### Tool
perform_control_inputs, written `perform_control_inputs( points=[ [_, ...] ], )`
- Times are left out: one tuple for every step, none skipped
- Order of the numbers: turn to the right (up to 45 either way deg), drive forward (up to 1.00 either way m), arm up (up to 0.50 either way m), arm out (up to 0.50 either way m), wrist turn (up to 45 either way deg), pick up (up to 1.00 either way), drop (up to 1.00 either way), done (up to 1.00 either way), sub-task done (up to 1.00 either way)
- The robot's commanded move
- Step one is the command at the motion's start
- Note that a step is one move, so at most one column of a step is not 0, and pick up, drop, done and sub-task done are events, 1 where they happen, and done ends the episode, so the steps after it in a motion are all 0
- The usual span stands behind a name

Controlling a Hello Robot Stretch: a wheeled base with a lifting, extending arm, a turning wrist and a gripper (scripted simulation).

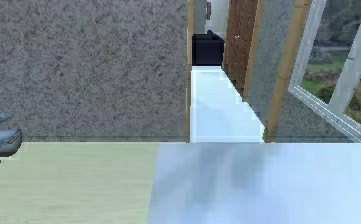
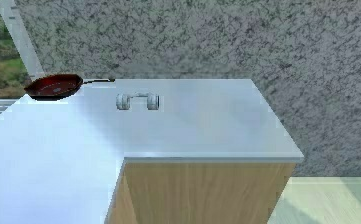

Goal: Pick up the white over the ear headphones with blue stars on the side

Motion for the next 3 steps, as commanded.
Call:
perform_control_inputs(
  points=[
    [0.0, 0.00, 0.50, 0.00, 0.0, 0.00, 0.00, 0.00, 0.00],
    [0.0, 0.00, 0.38, 0.00, 0.0, 0.00, 0.00, 0.00, 0.00],
    [0.0, 0.00, 0.00, 0.46, 0.0, 0.00, 0.00, 0.00, 0.00]
  ],
)
